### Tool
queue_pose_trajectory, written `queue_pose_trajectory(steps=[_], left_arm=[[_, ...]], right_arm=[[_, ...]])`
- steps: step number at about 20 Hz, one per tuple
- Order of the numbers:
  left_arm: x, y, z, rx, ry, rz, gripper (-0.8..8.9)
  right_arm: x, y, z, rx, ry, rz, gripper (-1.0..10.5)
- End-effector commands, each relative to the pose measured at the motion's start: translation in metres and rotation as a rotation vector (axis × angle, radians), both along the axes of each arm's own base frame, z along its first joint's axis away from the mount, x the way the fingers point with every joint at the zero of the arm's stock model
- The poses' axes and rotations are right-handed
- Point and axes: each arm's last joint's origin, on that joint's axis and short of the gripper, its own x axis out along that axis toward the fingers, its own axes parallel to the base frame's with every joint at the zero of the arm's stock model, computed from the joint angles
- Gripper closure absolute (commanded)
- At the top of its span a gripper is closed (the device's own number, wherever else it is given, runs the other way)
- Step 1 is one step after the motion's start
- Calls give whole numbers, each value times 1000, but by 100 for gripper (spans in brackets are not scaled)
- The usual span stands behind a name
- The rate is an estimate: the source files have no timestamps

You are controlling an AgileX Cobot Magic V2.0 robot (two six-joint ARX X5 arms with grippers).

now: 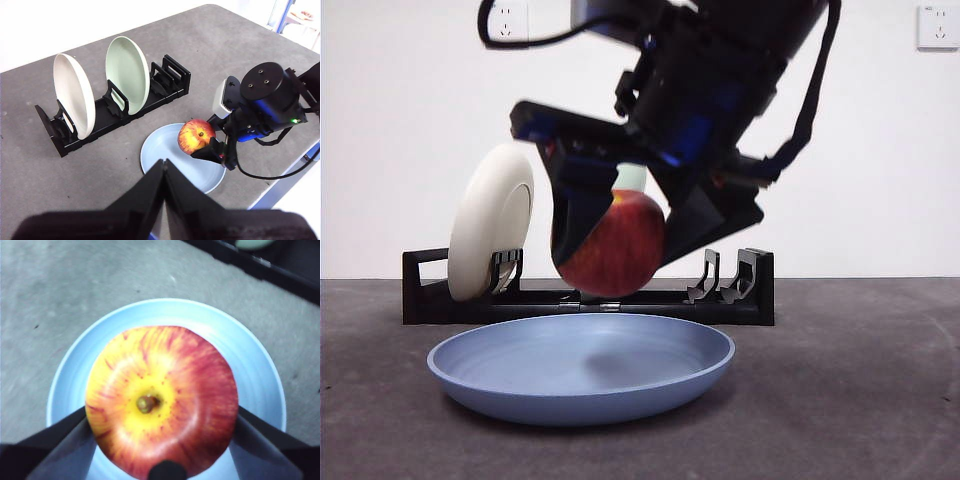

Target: Take the blue plate from the plate rack,put the plate on the table,take the apple from the table,put the apple in the plate

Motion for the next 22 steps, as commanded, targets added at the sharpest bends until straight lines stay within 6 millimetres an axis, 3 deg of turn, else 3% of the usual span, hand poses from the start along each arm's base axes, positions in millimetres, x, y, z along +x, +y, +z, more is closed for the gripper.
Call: queue_pose_trajectory(steps=[1,11,12,18,22], left_arm=[[1,-3,-1,-2,9,6,822],[2,-5,-1,-17,29,6,822],[2,-5,-1,-20,36,-7,822],[1,-6,-1,-29,55,-35,822],[0,-6,-2,-32,63,-50,822]], right_arm=[[4,2,-8,34,19,-46,948],[9,11,-41,-14,110,-62,935],[9,11,-41,-13,115,-58,905],[7,10,-43,-16,140,-49,486],[6,9,-44,-29,152,-47,434]])
